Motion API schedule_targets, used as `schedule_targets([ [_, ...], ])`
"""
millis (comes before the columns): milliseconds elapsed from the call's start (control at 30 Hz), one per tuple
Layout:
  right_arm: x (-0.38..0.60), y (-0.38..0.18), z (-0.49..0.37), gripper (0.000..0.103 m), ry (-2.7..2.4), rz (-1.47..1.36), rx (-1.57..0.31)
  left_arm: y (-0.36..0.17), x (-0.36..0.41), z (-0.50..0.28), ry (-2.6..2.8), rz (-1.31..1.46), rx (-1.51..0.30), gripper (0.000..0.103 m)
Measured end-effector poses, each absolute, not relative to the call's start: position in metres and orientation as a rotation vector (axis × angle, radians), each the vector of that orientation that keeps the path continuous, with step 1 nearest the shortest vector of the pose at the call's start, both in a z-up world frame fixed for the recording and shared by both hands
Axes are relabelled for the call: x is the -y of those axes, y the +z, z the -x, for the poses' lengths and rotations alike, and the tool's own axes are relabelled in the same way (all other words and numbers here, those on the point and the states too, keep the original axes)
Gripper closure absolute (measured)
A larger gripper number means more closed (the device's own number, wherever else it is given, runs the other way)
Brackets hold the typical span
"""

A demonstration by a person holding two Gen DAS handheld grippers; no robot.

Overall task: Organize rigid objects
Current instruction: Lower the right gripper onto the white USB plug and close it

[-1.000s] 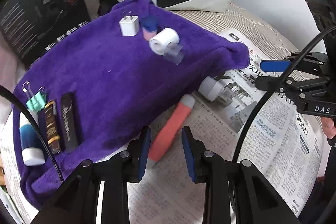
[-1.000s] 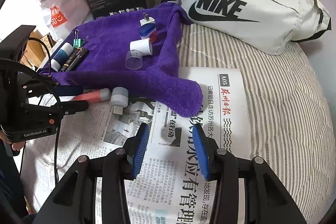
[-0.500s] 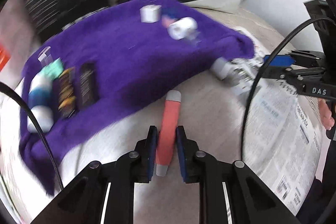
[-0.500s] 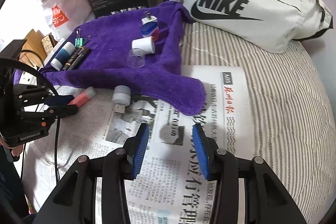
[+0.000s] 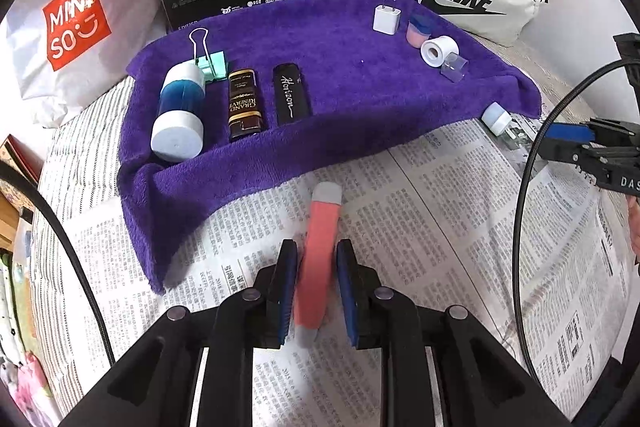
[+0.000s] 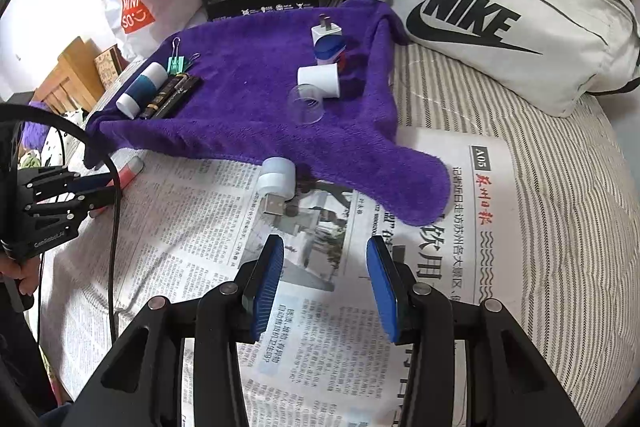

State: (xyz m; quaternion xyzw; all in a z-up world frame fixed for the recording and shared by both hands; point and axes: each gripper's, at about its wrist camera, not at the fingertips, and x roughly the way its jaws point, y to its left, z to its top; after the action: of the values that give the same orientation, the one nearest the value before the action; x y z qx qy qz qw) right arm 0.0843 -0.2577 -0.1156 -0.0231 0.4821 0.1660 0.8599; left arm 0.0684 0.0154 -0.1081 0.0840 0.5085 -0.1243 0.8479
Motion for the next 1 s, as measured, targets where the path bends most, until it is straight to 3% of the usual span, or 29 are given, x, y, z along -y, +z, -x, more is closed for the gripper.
schedule_targets([
  [433,0.248,-0.129,-0.080,0.059,0.369,0.025,-0.956,-0.112,-0.016,-0.052,-0.182,-0.104,-0.960,0.083],
  [700,0.228,-0.137,-0.066,0.029,0.384,0.134,-0.866,-0.113,-0.017,-0.045,-0.177,-0.097,-0.904,0.083],
  [767,0.222,-0.140,-0.066,0.015,0.374,0.173,-0.875,-0.113,-0.019,-0.045,-0.191,-0.079,-0.906,0.081],
  [1000,0.220,-0.142,-0.066,0.009,0.394,0.175,-0.886,-0.114,-0.012,-0.043,-0.205,-0.105,-0.905,0.073],
])
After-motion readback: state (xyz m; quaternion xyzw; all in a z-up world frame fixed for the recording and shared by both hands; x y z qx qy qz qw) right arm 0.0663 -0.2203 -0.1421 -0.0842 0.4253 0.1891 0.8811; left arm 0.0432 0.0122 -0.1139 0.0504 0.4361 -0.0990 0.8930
